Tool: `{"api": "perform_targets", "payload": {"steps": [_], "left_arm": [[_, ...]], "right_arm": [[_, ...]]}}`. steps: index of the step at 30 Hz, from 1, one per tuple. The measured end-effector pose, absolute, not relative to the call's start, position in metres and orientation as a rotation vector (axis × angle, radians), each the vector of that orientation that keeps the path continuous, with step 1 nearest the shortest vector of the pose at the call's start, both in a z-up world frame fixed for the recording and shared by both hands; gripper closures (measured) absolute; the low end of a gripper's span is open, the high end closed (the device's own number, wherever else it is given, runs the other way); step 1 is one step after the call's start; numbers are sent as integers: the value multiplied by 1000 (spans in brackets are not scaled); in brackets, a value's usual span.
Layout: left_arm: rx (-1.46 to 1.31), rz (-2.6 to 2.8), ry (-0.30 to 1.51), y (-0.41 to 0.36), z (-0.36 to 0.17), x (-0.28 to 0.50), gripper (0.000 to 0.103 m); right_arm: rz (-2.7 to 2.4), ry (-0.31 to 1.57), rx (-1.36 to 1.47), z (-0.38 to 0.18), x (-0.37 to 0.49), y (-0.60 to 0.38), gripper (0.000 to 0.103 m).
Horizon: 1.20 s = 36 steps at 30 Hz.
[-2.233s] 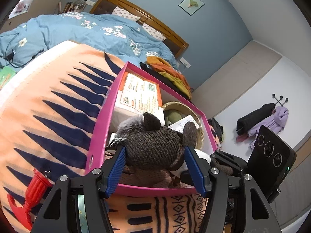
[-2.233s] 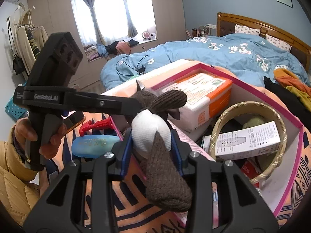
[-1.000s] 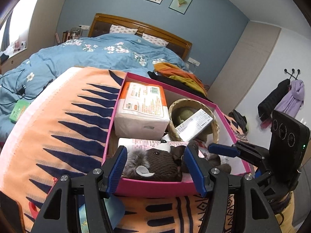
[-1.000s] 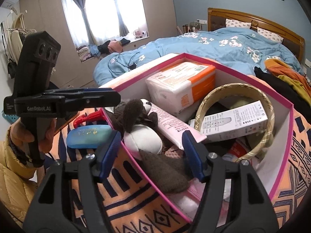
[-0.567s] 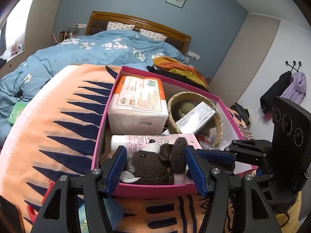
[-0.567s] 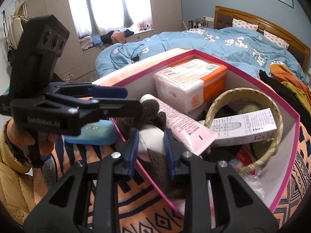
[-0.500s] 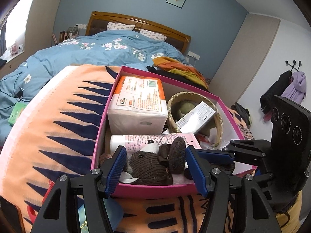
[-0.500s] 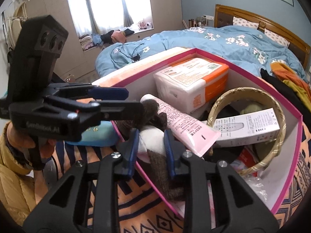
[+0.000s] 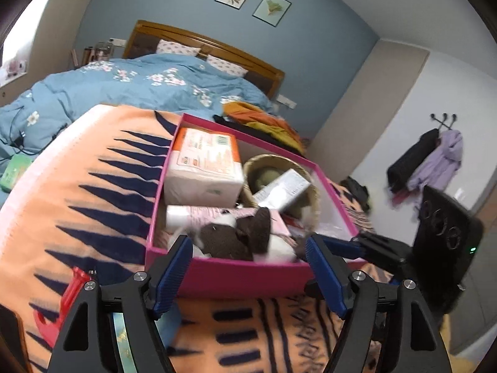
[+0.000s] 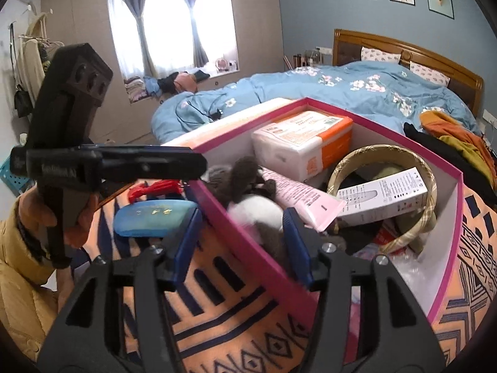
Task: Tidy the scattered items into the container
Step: 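Withdraw the left tool from the box toward the clear plastic bag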
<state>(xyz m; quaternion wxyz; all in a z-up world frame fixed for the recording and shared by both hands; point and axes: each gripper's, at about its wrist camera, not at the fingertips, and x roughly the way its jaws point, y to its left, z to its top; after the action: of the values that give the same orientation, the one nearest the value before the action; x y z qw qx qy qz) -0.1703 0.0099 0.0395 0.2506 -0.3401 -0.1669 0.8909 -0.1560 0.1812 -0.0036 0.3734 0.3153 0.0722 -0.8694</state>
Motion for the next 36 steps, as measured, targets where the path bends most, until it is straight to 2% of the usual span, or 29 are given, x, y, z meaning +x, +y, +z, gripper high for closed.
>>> {"api": "perform_targets", "payload": {"steps": [8, 24, 36], "left_arm": [[-951, 2287, -419, -5, 45, -125, 25], [-1142, 2212, -235, -22, -17, -46, 25], [-1184, 2191, -40, -23, -44, -13, 25]], "right_arm": [[-2107, 185, 796, -13, -104, 175, 46], [-1932, 192, 960, -83, -26, 148, 46], [-1897, 250, 977, -98, 0, 135, 46]]}}
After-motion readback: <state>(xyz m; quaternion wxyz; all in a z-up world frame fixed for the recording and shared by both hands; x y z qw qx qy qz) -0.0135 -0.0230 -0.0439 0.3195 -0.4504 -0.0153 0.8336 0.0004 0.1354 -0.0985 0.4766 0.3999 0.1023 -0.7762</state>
